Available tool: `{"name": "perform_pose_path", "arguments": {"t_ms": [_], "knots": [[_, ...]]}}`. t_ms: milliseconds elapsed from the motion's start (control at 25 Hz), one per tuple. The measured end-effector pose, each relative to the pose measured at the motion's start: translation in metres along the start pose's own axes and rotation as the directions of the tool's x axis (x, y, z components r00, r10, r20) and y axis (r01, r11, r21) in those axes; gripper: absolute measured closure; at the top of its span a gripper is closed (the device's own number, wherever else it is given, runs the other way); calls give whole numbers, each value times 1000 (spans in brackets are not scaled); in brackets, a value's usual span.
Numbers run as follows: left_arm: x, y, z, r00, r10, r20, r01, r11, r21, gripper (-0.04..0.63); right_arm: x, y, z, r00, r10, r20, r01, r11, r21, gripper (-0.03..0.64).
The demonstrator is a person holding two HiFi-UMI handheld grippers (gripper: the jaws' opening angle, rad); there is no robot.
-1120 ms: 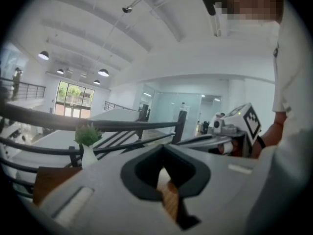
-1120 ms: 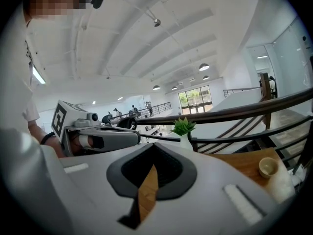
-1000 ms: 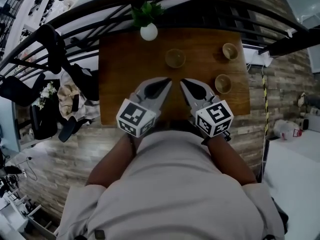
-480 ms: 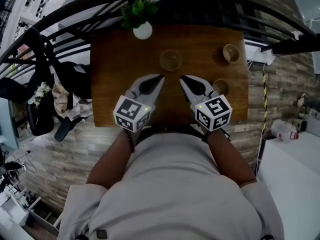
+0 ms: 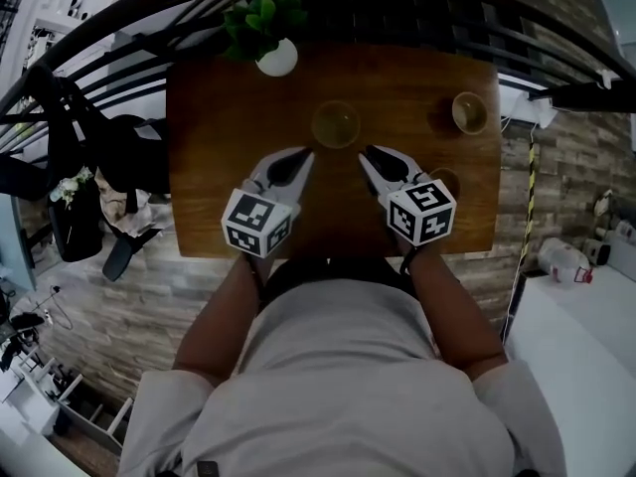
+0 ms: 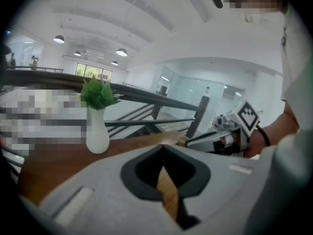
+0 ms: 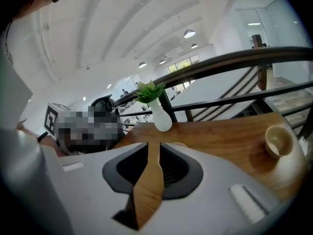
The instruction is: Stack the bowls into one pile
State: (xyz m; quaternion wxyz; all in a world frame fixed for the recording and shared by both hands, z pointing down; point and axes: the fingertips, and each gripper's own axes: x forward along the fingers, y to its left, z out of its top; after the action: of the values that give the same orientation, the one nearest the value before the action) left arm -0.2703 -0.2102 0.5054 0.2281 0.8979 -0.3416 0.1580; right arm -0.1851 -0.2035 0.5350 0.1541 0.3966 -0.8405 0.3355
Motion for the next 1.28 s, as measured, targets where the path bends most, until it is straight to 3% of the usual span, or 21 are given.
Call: {"name": "perform_pose_path", "arguments": {"t_ms": [560,1280], "knots": [[78,60,-62,997,20,-81,-25,998,-64,591,83,-88,-46,995,-28,-100,36,996,83,523],[113,94,-98,990,31,-136,-44,995,-91,591,139,-130,-77,981,-37,-191,62,990,128,524]]}}
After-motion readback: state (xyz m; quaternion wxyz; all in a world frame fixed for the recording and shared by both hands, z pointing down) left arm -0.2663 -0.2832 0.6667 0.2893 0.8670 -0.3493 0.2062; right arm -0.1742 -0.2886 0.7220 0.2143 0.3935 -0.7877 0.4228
